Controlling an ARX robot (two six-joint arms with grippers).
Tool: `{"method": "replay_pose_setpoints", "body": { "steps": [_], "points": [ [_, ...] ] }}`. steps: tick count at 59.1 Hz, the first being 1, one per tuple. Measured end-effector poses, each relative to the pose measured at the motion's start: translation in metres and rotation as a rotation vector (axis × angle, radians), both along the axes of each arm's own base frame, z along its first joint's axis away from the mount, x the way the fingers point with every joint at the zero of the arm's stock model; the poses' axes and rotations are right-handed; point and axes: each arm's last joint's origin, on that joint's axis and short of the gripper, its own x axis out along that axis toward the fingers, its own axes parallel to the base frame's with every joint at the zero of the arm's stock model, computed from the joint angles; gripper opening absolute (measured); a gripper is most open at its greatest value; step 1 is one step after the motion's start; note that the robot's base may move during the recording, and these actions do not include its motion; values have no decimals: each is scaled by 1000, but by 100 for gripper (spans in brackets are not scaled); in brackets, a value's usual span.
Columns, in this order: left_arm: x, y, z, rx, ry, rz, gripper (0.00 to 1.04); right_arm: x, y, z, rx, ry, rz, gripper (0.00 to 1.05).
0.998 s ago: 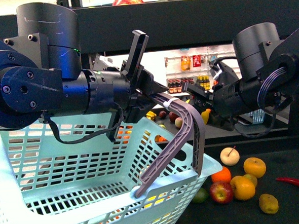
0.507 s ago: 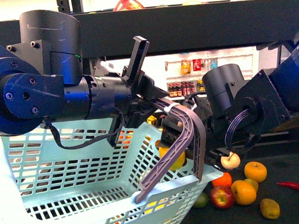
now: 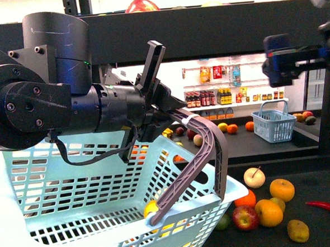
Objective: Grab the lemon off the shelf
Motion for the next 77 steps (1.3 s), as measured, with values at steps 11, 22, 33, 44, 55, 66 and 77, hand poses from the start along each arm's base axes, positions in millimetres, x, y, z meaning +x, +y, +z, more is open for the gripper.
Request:
{"method": "replay_pose_setpoints", "body": {
  "steps": [11,22,33,44,55,66,77],
  "points": [
    [0,0,0,3,-3,3,11,-109,-20,-38,28,-33,-30,86],
    [0,0,0,0,1,0,11,-176,-31,-87,55,-23,-35,55],
    [0,0,0,0,0,-4,11,-190,-31,-101,58,-48,-31,19],
    [0,0,0,1,-1,0,11,-201,-31,-114,60,-54,-31,3],
    [0,0,0,2,-2,1,11,-207,-31,-121,60,-48,-31,3],
    [0,0,0,1,-1,0,11,-212,-31,-126,60,-49,-31,3],
    [0,0,0,1,-2,-1,11,-215,-31,-131,60,-68,-30,3]
  ]
}}
